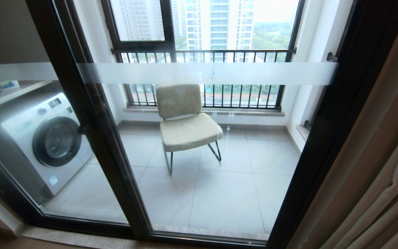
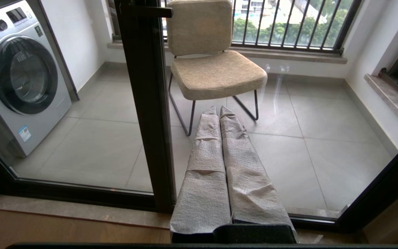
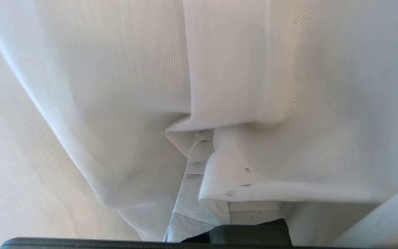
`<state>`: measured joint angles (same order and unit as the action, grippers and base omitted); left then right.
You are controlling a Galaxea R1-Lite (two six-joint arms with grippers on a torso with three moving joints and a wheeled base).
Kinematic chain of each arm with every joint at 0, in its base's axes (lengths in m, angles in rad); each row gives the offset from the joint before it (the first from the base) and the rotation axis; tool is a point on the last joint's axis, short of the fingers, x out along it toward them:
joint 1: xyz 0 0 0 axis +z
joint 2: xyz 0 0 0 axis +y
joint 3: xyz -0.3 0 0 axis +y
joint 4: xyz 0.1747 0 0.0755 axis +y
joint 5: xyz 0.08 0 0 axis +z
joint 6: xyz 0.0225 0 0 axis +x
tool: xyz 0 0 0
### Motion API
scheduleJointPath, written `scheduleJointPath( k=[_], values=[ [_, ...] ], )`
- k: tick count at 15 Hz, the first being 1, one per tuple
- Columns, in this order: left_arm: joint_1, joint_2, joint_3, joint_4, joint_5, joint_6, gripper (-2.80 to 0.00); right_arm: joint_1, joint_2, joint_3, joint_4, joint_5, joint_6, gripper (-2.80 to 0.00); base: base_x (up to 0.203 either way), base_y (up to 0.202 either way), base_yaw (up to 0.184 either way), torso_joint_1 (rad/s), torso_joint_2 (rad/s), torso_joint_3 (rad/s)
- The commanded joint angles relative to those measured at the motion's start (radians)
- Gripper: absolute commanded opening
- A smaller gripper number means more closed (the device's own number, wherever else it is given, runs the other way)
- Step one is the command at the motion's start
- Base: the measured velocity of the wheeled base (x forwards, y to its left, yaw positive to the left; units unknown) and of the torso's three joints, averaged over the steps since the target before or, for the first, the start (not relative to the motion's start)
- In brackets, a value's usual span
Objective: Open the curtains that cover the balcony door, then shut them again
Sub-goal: Pull the inner curtains open on both sides
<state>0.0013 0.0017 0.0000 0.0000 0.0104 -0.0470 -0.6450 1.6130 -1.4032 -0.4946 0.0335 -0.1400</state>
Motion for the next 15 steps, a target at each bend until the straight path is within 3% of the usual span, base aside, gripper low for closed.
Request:
scheduleJointPath(
  k=[1,6,7,15],
  values=[
    [0.000,0.000,0.000,0.000,0.000,-0.001,-2.80,0.016,-0.007,0.003,-0.004,0.000,-0.004,-2.80,0.000,0.000,0.000,0.000,0.00,0.000],
    [0.000,0.000,0.000,0.000,0.000,-0.001,-2.80,0.016,-0.001,0.004,-0.004,0.002,-0.006,-2.80,0.000,0.000,0.000,0.000,0.00,0.000],
    [0.000,0.000,0.000,0.000,0.000,-0.001,-2.80,0.016,-0.002,0.011,-0.004,0.002,-0.004,0.00,0.000,0.000,0.000,0.000,0.00,0.000],
    [0.000,0.000,0.000,0.000,0.000,-0.001,-2.80,-0.023,-0.161,0.177,-0.004,-0.002,-0.015,0.00,0.000,0.000,0.000,0.000,0.00,0.000]
  ],
)
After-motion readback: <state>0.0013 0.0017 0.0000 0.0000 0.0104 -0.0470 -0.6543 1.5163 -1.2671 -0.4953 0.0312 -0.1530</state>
